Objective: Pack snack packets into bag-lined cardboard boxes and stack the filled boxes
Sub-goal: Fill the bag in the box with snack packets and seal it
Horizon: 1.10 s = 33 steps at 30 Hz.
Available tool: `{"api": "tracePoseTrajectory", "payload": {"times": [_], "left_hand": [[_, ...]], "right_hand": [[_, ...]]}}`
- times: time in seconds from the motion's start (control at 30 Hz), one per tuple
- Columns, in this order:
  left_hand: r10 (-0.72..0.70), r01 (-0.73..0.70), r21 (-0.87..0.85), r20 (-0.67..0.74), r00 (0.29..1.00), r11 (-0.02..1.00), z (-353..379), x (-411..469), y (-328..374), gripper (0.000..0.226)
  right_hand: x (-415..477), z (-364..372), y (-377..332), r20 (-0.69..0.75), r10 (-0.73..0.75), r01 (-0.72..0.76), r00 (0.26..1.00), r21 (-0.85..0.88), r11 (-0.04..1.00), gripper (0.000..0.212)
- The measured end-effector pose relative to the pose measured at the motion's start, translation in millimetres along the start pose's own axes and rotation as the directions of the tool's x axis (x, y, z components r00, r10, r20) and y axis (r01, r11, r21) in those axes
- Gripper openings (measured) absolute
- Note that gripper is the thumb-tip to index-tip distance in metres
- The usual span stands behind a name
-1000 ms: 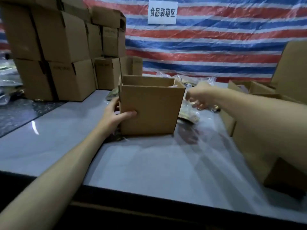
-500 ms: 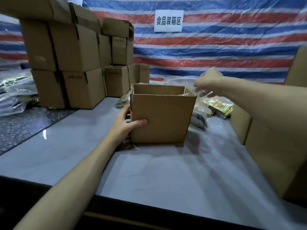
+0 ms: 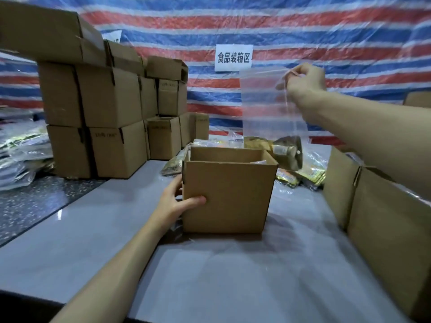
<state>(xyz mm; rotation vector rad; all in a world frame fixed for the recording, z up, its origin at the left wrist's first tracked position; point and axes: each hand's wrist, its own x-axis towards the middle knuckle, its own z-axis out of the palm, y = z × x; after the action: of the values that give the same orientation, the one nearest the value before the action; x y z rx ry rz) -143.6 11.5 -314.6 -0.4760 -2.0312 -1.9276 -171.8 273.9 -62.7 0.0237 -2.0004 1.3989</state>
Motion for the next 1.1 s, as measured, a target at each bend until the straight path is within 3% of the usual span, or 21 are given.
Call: {"api": "tracePoseTrajectory", "payload": {"times": [0.1,0.3,0.63,1.1], "left_hand": [[-0.012,0.012,-0.009,0.002,1.0,1.0,-1.1,1.3,-1.2,0.081],[-0.002,0.002,-0.018,0.018,1.0,1.0,1.2,1.2,2.4,0.075],[-0.004,0.005,-0.029,0.007,1.0,1.0,2.3,-1.1,4.6,0.076],[-0.037,0.038,-0.046,0.016,0.999,0.998,3.4,-2.6,8.1,0.08]], "right_hand": [[3.9,2.4,-18.1,-0.029,-0.028,0.031,0.999,0.128,0.991,0.027],[0.4,3.5,-47.3,-0.078,-0.075,0.094,0.994,0.291,0.952,0.03],[-23.3,32.6,-59.7,0.124,0.003,-0.057,0.992,0.437,0.898,0.029],[-42.8,59.6,-34.3,0.389,-0.078,-0.05,0.918,0.308,0.95,0.023]]}}
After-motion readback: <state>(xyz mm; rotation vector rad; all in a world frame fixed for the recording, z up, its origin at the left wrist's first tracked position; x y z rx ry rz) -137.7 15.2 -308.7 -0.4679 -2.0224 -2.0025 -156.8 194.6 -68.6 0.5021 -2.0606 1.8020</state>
